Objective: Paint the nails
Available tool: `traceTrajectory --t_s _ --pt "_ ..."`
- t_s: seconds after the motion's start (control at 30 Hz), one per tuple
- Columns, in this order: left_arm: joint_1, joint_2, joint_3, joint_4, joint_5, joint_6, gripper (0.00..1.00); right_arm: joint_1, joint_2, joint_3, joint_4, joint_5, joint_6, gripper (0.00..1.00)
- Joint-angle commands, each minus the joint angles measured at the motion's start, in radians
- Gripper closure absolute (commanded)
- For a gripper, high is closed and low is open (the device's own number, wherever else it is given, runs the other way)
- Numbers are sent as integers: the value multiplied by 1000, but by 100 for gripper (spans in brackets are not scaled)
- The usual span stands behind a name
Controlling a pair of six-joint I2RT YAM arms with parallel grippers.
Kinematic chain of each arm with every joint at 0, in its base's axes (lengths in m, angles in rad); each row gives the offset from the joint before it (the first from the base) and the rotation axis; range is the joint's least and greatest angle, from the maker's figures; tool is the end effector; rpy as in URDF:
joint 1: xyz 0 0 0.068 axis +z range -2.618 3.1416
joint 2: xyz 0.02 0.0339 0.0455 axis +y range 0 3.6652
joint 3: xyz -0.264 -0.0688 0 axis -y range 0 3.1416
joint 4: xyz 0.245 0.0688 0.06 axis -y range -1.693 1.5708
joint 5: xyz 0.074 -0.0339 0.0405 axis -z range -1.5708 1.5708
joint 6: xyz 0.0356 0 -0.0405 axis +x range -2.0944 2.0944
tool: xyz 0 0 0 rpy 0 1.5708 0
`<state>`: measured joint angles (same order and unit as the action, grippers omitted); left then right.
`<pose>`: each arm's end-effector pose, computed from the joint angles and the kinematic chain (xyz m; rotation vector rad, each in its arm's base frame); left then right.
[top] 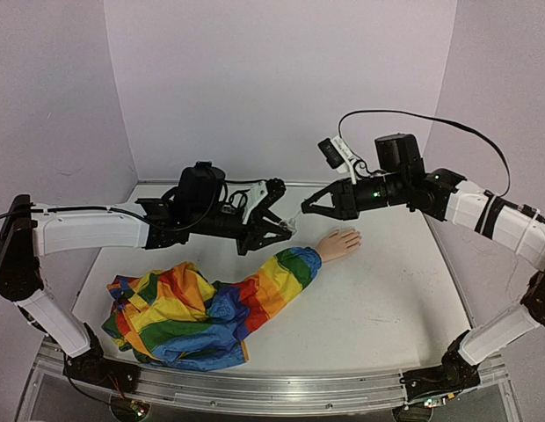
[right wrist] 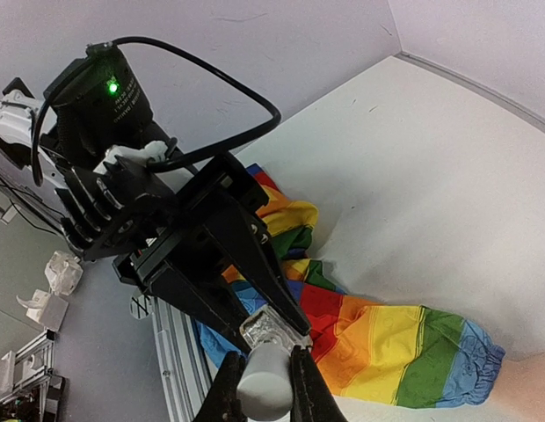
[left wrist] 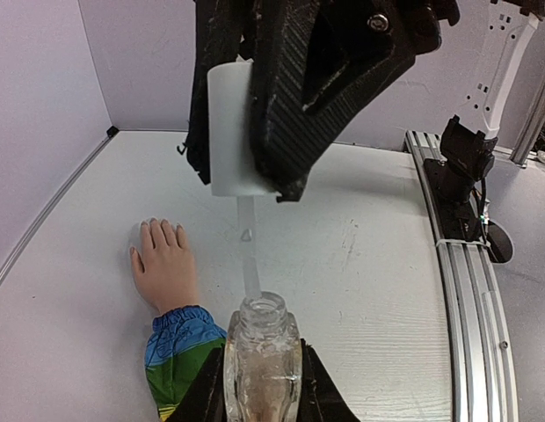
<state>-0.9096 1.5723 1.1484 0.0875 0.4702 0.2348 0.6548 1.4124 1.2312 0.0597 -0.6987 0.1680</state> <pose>0.2134 -0.3005 0.2965 1.3311 1.4562 -0.8966 0.2483 0.2195 0.3768 -0.9558 1.5403 1.1868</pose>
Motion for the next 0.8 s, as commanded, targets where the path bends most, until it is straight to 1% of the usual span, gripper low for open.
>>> traceTrajectory --t_s 0.0,0.77 --pt "0 -50 2 50 14 -9 100 11 -3 2 27 -21 -12 100" --pt "-2 -57 7 49 23 -12 100 35 43 8 -5 -10 -27 100"
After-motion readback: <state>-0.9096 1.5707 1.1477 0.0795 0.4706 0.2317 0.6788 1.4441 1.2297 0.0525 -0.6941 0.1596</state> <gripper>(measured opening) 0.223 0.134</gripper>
